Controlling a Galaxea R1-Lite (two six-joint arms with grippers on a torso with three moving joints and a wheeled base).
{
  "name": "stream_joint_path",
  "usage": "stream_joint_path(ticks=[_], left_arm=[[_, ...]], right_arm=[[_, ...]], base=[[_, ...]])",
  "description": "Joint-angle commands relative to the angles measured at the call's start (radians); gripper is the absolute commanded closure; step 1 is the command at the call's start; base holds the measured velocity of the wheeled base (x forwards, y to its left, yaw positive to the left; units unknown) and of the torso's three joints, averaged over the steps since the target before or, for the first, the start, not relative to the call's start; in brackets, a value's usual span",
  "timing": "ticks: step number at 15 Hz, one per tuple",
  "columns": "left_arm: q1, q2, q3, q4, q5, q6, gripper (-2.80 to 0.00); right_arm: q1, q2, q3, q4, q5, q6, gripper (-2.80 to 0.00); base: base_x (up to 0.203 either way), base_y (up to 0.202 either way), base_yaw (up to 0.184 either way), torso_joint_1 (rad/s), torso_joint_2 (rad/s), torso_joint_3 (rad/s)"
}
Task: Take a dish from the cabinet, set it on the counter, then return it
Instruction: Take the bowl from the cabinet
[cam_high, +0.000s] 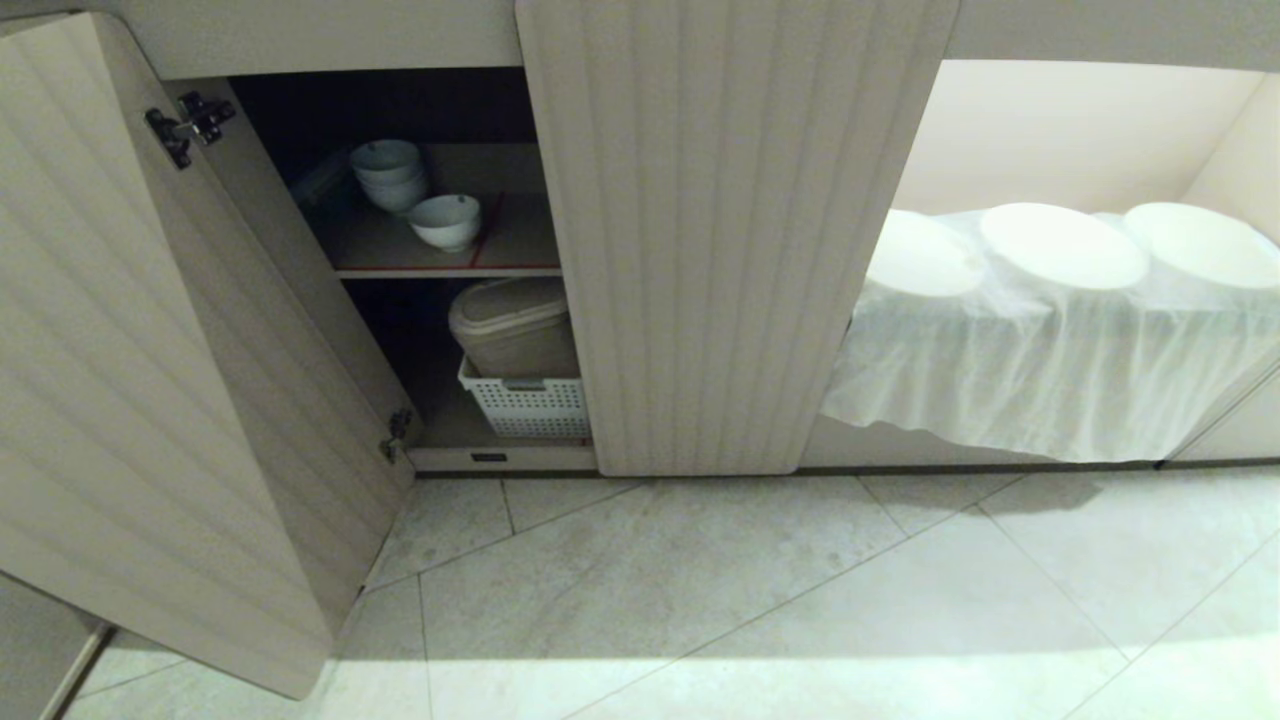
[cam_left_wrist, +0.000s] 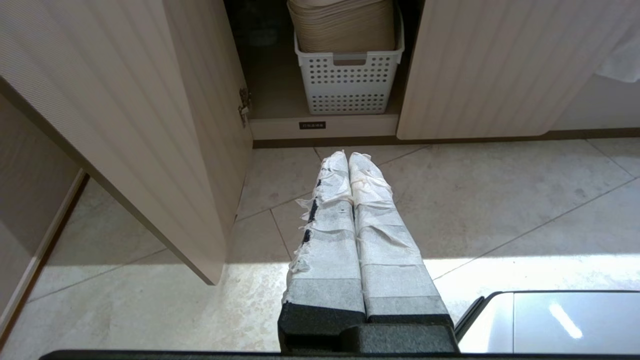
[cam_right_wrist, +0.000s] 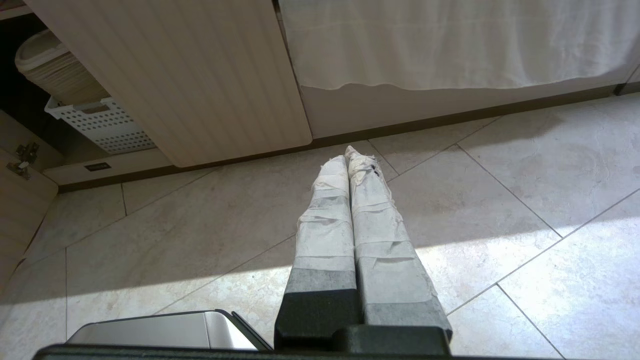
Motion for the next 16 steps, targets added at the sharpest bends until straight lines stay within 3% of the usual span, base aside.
stream_joint_path(ticks=[1,16], left_arm=[[0.0,0.0,0.0,-0.001,0.0,0.001,0.0],[0.0,0.0,0.0,-0.001,-0.001,0.001,0.0]], right_arm=[[0.0,0.0,0.0,0.0,0.0,0.001,0.0],[0.0,0.0,0.0,0.0,0.0,0.001,0.0]], base=[[0.0,0.0,0.0,0.0,0.0,0.0],[0.0,0.0,0.0,0.0,0.0,0.0]])
